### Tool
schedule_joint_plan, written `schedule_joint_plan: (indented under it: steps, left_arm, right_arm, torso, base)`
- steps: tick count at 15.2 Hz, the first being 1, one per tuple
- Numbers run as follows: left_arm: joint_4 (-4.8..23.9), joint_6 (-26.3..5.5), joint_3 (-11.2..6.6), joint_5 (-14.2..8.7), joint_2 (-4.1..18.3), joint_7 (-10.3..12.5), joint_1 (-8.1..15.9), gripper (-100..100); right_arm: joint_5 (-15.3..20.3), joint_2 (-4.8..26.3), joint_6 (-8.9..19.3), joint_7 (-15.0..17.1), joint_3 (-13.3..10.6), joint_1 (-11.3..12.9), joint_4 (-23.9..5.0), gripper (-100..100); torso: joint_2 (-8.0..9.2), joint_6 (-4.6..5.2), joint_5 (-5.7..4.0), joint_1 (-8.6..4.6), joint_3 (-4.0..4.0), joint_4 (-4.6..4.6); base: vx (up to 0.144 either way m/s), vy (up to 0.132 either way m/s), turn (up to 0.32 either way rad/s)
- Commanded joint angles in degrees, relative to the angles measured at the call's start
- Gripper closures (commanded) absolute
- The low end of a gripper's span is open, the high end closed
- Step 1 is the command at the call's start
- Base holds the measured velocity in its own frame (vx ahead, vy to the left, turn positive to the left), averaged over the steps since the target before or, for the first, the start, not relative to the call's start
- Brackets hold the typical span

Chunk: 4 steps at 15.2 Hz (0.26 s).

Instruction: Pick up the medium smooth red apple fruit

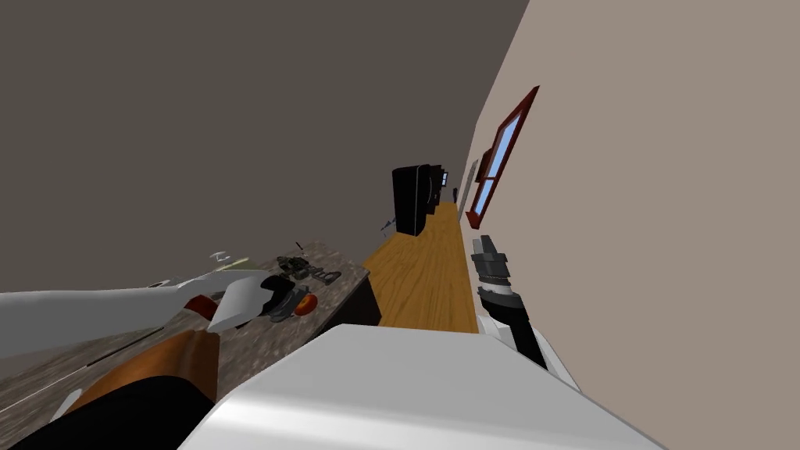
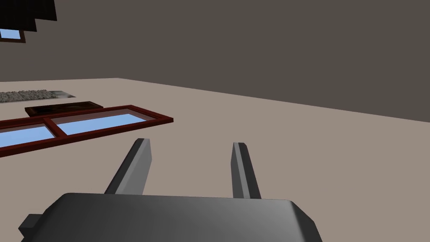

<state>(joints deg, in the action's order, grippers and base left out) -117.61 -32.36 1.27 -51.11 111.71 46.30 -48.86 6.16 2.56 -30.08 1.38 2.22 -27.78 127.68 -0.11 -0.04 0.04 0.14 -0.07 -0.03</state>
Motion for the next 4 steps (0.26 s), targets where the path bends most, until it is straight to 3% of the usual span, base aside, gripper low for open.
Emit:
schedule_joint_plan:
  steps: [1,3,4]
  left_arm:
    - [-0.15,-2.31,1.43,-1.11,-1.93,-2.66,2.86,100]
    - [-0.15,-2.31,1.43,-1.11,-1.93,-2.66,3.54,100]
    - [-0.15,-3.13,0.47,-1.56,-3.22,-3.69,3.21,100]
  right_arm:
    - [0.00,0.00,0.00,0.00,0.00,0.00,0.00,0]
    - [0.00,0.00,0.00,0.00,0.00,0.00,0.00,0]
    - [0.00,0.00,0.00,0.00,0.00,0.00,0.00,0]
  torso:
    - [0.00,0.00,0.00,0.00,0.00,0.00]
    - [-0.01,-0.01,0.00,0.02,0.00,0.01]
    - [-0.03,0.00,0.00,0.00,-0.01,0.02]
  base:
    - [-0.022,0.012,-0.007]
    - [-0.010,0.004,0.001]
    - [0.000,0.000,0.000]
